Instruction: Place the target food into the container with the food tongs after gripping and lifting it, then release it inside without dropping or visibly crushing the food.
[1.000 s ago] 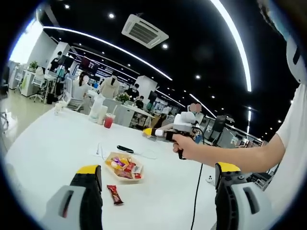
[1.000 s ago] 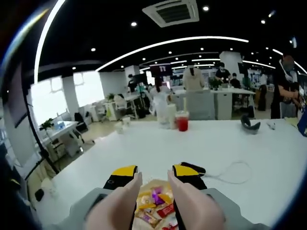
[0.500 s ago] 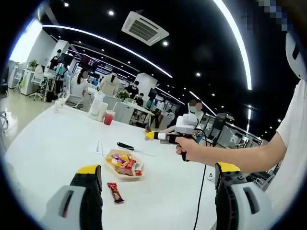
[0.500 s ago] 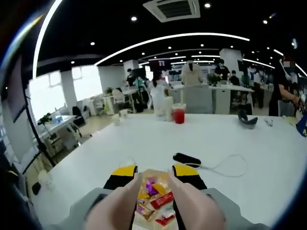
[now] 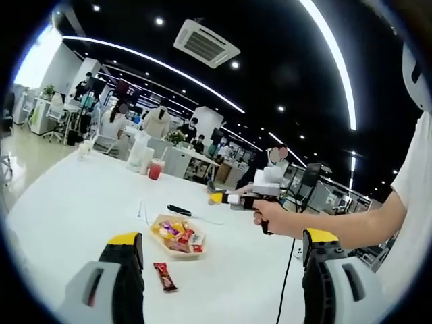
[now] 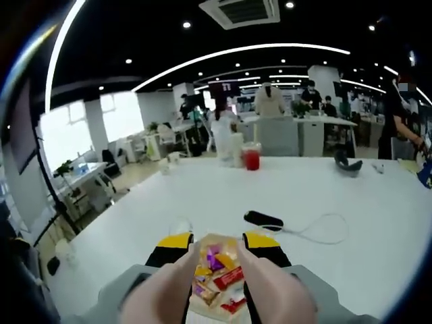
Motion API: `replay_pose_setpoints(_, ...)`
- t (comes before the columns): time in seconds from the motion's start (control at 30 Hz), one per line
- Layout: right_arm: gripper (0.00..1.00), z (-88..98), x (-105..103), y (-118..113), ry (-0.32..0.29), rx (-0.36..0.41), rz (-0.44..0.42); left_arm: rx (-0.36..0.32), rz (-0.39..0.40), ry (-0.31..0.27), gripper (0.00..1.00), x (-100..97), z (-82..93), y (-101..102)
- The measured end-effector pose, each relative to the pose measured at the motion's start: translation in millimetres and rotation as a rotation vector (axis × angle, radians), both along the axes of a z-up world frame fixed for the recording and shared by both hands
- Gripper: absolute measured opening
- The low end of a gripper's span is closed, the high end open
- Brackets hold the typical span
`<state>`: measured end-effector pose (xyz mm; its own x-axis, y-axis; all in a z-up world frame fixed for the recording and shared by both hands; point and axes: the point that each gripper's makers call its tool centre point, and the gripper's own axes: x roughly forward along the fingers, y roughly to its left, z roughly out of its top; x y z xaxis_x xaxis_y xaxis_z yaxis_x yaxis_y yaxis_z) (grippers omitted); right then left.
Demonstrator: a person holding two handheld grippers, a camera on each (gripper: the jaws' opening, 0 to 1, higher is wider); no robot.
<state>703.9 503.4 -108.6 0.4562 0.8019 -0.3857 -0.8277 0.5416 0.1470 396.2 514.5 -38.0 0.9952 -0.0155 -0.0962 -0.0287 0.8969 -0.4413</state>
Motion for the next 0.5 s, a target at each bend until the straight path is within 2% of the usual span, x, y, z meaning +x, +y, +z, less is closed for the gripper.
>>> replay_pose_setpoints(0.33,0.28,6.7,-1.0,-0.4,-0.014,0.003,0.008,0.007,-0.006,0.009,0.99,0.8,-5.6,0.0)
replay_pose_setpoints(0.5,0.28,2.6,-10.2,-3.8,-0.01,0.0,0.012,-0.002,-0.016,0.011,0.99,0.0,-9.6,-2.3)
